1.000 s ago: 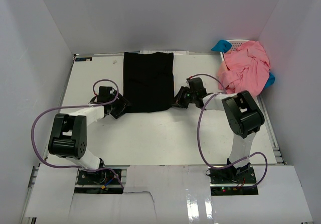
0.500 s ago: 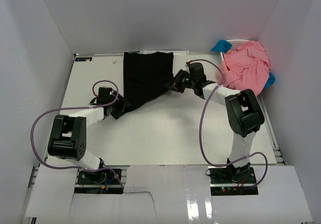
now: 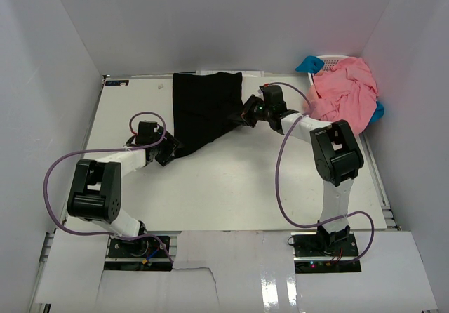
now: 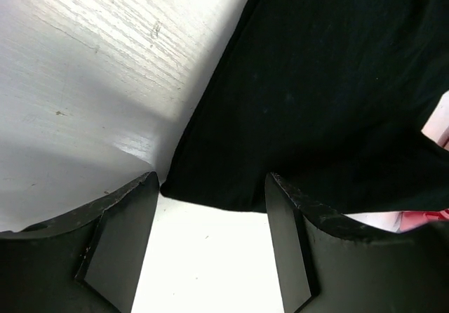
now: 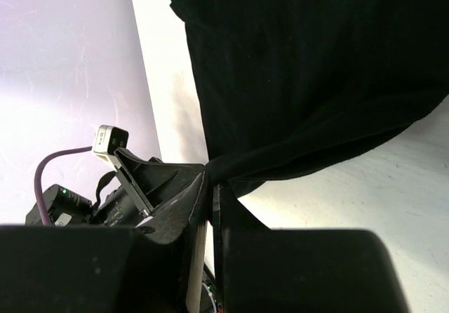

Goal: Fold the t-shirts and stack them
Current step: Grab one side of the 2/3 rectangular tshirt with both arms

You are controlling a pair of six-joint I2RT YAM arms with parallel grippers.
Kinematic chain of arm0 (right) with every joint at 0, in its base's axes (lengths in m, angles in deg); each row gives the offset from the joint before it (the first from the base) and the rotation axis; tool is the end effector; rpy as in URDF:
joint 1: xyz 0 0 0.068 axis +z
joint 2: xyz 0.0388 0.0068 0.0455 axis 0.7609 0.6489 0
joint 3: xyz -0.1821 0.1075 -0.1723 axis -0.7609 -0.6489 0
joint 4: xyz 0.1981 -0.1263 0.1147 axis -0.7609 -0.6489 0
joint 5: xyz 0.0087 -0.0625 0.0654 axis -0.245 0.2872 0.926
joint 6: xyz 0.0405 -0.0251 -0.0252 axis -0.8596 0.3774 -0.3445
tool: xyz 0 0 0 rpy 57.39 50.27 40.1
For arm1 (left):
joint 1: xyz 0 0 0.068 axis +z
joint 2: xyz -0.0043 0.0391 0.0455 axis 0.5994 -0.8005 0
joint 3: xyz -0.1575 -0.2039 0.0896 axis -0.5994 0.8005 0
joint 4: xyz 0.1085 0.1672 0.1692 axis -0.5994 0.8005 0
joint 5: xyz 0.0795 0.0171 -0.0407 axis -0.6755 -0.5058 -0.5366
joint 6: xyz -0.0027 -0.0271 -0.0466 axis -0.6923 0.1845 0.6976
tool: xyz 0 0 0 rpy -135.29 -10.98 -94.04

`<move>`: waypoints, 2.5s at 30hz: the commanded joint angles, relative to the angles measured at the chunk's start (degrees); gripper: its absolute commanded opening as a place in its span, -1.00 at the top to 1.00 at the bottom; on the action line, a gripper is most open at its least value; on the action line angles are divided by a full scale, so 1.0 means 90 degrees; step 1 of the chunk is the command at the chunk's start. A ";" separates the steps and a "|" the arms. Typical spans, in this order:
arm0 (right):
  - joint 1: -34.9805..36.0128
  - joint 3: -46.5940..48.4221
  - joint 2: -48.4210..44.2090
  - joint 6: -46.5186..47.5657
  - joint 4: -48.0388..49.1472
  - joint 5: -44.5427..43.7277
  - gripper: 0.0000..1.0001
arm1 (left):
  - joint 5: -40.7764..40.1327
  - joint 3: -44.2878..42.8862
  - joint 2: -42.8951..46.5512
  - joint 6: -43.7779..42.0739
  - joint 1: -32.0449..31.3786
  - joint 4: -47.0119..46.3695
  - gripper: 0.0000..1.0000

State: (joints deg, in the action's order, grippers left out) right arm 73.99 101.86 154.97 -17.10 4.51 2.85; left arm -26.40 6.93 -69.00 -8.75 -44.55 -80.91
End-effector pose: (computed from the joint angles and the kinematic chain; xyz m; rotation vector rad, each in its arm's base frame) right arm 0.4026 0.2007 0.1964 0.4010 2.2524 1.3540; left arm 0.2874 -0.0440 0.1503 -0.9856 2.3927 -0.6083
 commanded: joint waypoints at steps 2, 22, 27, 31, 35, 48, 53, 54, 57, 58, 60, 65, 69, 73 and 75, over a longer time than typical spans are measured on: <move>-0.0031 0.0289 -0.0054 -0.0064 0.0151 0.0047 0.85 | -0.0187 0.0240 -0.0363 0.0121 -0.0167 0.0556 -0.48; -0.0129 0.0445 -0.0024 -0.0064 0.0151 0.0017 0.84 | 0.0038 0.0983 -0.0022 0.0747 -0.0362 0.0361 -0.12; -0.0148 0.0377 -0.0083 0.0014 0.0151 0.0037 0.85 | -0.0226 0.0671 -0.0334 0.0659 -0.0333 0.0565 -0.08; -0.0177 0.0319 -0.0161 0.0053 0.0151 0.0037 0.85 | -0.0392 0.0592 -0.0373 0.0668 -0.0255 0.0585 -0.07; -0.0187 0.0289 -0.0200 0.0102 0.0151 0.0037 0.85 | -0.0577 0.0534 -0.0334 0.0688 -0.0157 0.0673 -0.07; -0.0216 0.0260 -0.0190 0.0131 0.0160 0.0076 0.84 | -0.0696 0.0954 0.0477 0.1127 -0.0040 0.0605 -0.02; -0.0216 0.0260 -0.0220 0.0141 0.0151 0.0066 0.85 | -0.0470 0.0827 -0.0021 0.1244 -0.0030 0.0439 -0.03; -0.0216 0.0260 -0.0229 0.0150 0.0151 0.0066 0.85 | -0.0470 0.0827 -0.0041 0.1264 -0.0030 0.0381 -0.03; -0.0236 0.0250 -0.0210 0.0151 0.0160 0.0085 0.85 | -0.0519 0.0778 -0.0041 0.1264 -0.0030 0.0361 -0.03; -0.0236 0.0250 -0.0200 0.0151 0.0151 0.0085 0.85 | -0.0509 0.0758 -0.0051 0.1254 -0.0030 0.0332 -0.03; -0.0226 0.0260 -0.0210 0.0150 0.0160 0.0095 0.84 | -0.0470 0.0671 -0.0158 0.1225 -0.0030 0.0322 -0.03; -0.0236 0.0270 -0.0190 0.0141 0.0151 0.0095 0.85 | -0.0295 0.0631 -0.0383 0.1196 -0.0030 0.0099 0.00; -0.0236 0.0270 -0.0210 0.0141 0.0151 0.0095 0.85 | -0.0148 0.0709 -0.0558 0.1196 -0.0030 -0.0108 0.16; -0.0236 0.0250 -0.0229 0.0151 0.0151 0.0085 0.85 | -0.0148 0.0758 -0.0666 0.1166 -0.0030 -0.0235 0.71; -0.0236 0.0221 -0.0249 0.0160 0.0151 0.0085 0.85 | -0.0138 0.0778 -0.0666 0.1137 -0.0020 -0.0245 1.00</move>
State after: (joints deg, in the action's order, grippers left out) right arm 72.37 103.39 155.03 -16.57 4.51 3.05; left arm -24.09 11.15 -72.26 3.57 -44.77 -89.61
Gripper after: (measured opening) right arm 0.086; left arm 0.044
